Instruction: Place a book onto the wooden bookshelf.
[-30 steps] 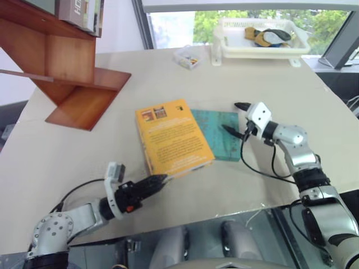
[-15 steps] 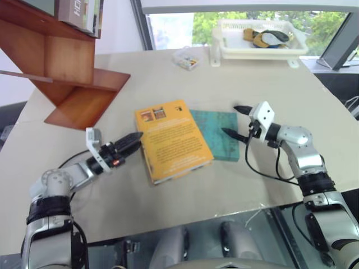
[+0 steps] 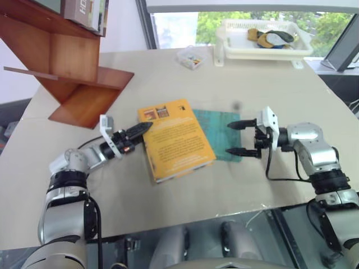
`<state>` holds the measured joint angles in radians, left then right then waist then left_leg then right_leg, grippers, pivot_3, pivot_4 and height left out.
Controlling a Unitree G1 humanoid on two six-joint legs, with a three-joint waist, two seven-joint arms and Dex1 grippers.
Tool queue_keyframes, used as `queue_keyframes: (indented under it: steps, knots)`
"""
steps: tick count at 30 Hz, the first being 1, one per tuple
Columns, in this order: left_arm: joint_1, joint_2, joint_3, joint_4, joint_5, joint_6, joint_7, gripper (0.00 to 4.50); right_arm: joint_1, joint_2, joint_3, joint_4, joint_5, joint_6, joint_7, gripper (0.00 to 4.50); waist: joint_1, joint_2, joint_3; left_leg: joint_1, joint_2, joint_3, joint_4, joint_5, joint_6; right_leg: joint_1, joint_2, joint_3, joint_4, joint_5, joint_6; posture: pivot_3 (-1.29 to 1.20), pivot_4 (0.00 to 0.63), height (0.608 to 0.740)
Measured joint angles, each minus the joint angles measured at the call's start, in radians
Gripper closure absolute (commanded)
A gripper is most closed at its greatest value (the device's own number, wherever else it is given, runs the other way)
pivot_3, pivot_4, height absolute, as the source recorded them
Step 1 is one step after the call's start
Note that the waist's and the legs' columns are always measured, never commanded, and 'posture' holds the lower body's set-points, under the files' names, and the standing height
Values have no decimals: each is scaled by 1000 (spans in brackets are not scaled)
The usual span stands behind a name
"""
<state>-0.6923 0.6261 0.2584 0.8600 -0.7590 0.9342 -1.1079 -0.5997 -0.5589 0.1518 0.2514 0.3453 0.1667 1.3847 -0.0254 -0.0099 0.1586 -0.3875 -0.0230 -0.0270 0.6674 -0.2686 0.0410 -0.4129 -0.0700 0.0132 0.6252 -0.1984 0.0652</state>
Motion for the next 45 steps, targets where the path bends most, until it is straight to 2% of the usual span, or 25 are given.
queue_keyframes:
  steps: [5,15,21,24,29,33,45]
  knots:
    - [-54,-21,-3,69,60,-26,-41,39,10,-39,19,-80,17,61,58,0,13,0,0,0,0,0,1,0,0,0,0,0,0,0,0,0,150,740]
    - [-75,-41,10,86,111,-25,-83,39,34,-40,19,-101,17,74,48,0,15,0,0,-2,-1,-1,1,0,0,0,-1,-1,0,0,0,0,150,740]
    - [-65,-45,32,77,110,-23,-84,39,148,-85,53,-311,70,193,72,0,14,0,0,-4,-1,-2,1,0,0,-1,-1,-2,-1,0,0,0,150,740]
    - [-50,-48,50,56,109,-23,-71,39,188,-71,100,-432,93,259,44,0,12,0,0,-4,0,-3,2,0,0,-1,-1,-3,0,0,0,0,150,740]
    - [-41,-65,58,23,108,-11,-55,39,181,-4,174,-415,9,314,-106,0,14,-1,0,-4,-1,-3,3,0,0,-1,-1,-2,0,0,0,0,150,740]
    - [-35,-65,65,10,108,1,-51,39,173,18,175,-412,8,341,-157,0,14,-1,0,-4,-1,-3,2,0,-1,-2,-1,-3,-1,0,0,0,150,740]
    - [-9,-67,82,-31,104,18,-44,39,131,-32,105,-330,-5,330,-206,0,12,-1,0,-4,0,-2,2,0,0,-2,-1,-2,-1,0,0,0,150,740]
